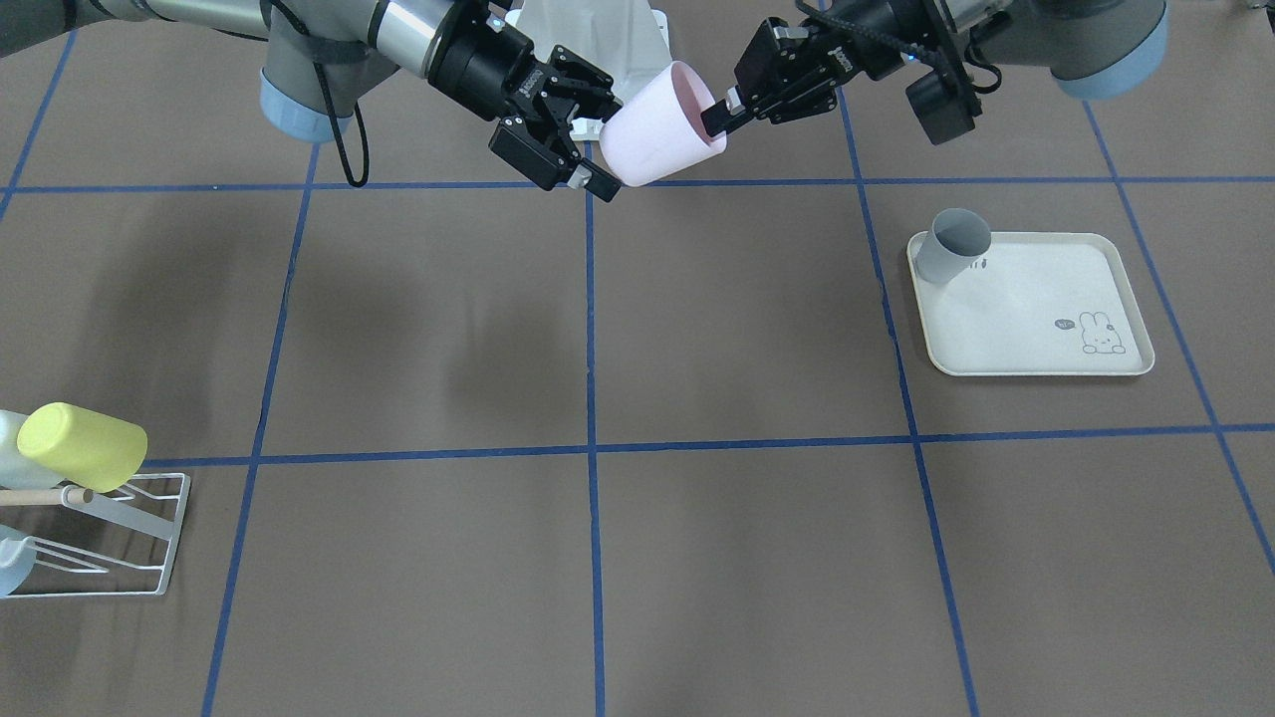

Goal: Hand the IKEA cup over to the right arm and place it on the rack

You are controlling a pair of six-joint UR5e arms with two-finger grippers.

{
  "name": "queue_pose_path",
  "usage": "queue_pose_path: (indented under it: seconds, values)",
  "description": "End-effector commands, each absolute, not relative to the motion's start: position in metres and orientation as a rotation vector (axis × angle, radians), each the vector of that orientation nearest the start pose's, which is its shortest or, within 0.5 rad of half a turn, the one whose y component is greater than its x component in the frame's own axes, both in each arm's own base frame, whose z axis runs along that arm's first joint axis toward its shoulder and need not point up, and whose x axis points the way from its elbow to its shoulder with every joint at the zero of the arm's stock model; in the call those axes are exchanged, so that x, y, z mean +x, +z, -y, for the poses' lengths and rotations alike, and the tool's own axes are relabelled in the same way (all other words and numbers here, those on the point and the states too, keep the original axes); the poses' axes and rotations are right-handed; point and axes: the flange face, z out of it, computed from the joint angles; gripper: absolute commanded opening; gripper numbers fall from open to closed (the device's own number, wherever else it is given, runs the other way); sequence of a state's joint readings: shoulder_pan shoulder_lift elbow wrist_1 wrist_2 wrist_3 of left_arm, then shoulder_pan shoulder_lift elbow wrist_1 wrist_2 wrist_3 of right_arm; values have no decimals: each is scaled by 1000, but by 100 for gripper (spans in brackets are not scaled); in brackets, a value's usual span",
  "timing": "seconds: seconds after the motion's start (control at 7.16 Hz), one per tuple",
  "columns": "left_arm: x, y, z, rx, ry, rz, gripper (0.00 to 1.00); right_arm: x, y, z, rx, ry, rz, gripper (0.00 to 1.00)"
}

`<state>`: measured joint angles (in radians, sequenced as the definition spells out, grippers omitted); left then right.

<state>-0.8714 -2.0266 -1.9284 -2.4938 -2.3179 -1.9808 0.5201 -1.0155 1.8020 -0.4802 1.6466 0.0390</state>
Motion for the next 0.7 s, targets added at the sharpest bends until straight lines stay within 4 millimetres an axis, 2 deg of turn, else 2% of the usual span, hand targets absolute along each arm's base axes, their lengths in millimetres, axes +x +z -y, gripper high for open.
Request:
queue_pose_path:
  seconds: [0.0,0.42,0.56]
  values:
    - [281,149,436,-154,-312,-1693,0,-428,117,390,1646,-753,1059,98]
    - [283,149,438,-153,-316,-1691,0,-428,113,389,1650,-751,1062,98]
    - [283,148,438,-151,-314,-1693,0,-428,113,389,1649,-751,1062,91]
